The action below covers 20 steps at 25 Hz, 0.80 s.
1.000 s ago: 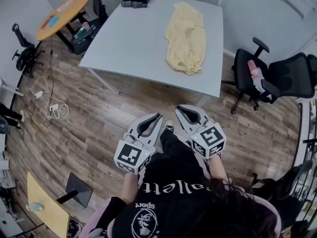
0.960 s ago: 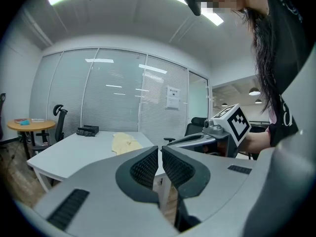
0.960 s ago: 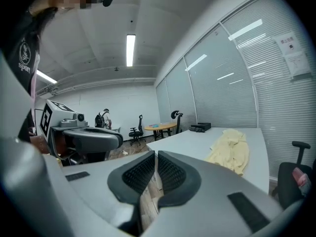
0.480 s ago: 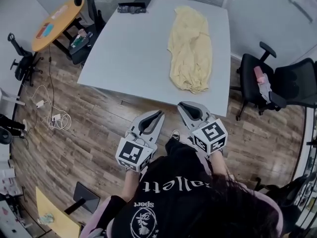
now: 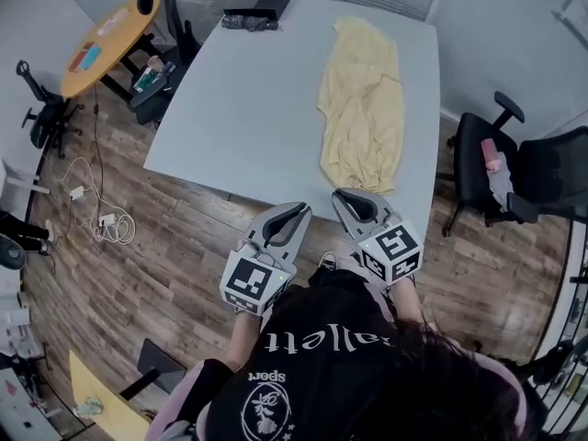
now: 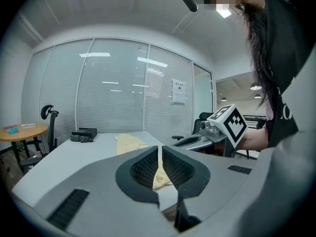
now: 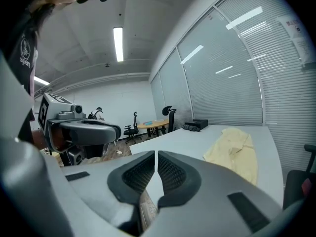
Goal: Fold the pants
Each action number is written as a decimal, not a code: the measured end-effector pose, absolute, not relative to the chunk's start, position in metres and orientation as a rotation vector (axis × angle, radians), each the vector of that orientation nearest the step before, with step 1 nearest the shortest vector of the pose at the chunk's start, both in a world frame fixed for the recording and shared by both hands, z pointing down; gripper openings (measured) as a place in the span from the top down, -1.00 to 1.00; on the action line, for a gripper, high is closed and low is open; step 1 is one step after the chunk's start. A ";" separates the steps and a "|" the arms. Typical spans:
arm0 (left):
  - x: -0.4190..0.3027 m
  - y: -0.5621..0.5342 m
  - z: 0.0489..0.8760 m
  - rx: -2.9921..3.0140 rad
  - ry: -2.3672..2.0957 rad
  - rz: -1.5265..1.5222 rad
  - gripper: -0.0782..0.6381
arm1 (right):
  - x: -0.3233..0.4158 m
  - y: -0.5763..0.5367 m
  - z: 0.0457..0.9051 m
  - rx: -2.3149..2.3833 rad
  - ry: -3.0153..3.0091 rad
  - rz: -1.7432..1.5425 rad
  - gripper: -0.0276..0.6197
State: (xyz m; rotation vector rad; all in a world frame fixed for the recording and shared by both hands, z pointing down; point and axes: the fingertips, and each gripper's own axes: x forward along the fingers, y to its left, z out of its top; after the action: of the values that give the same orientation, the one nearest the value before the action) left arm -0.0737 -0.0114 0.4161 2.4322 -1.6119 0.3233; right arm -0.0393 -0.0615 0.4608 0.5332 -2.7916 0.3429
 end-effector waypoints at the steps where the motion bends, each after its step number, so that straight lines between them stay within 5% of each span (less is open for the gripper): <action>1: -0.073 -0.016 0.417 2.433 -1.611 0.326 0.66 | -0.039 -0.065 0.462 0.531 -2.790 0.345 0.81; 20: -0.059 -0.078 0.434 2.534 -1.422 0.457 0.65 | -0.007 -0.108 0.482 0.778 -2.724 0.468 0.81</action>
State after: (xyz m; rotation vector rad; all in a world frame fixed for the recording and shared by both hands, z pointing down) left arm -0.0587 -0.0784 0.4340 2.5338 -1.4218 0.4567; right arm -0.0072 -0.1075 0.4815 0.7782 -2.7242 0.4676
